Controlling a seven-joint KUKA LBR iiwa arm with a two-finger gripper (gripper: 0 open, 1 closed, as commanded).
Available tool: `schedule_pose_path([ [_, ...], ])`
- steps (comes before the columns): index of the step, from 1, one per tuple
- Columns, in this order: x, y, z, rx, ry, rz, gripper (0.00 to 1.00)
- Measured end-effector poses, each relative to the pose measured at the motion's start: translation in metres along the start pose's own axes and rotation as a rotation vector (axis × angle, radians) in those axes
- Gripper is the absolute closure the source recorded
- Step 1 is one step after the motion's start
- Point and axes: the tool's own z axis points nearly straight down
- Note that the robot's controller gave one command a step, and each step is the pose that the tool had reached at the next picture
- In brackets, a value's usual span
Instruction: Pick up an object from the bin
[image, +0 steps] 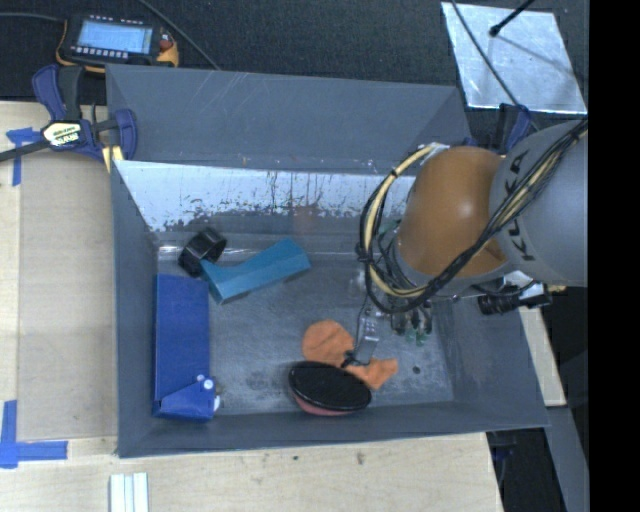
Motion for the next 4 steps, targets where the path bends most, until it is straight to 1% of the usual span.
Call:
schedule_pose_path([
  [1, 0.008, -0.003, 0.057, -0.002, -0.010, -0.020, 0.00],
  [2, 0.011, 0.004, 0.073, -0.001, -0.006, 0.147, 1.00],
  [3, 0.011, 0.004, 0.073, -0.001, -0.006, 0.147, 1.00],
  [4, 0.012, 0.004, 0.068, 0.000, -0.002, 0.146, 1.00],
])
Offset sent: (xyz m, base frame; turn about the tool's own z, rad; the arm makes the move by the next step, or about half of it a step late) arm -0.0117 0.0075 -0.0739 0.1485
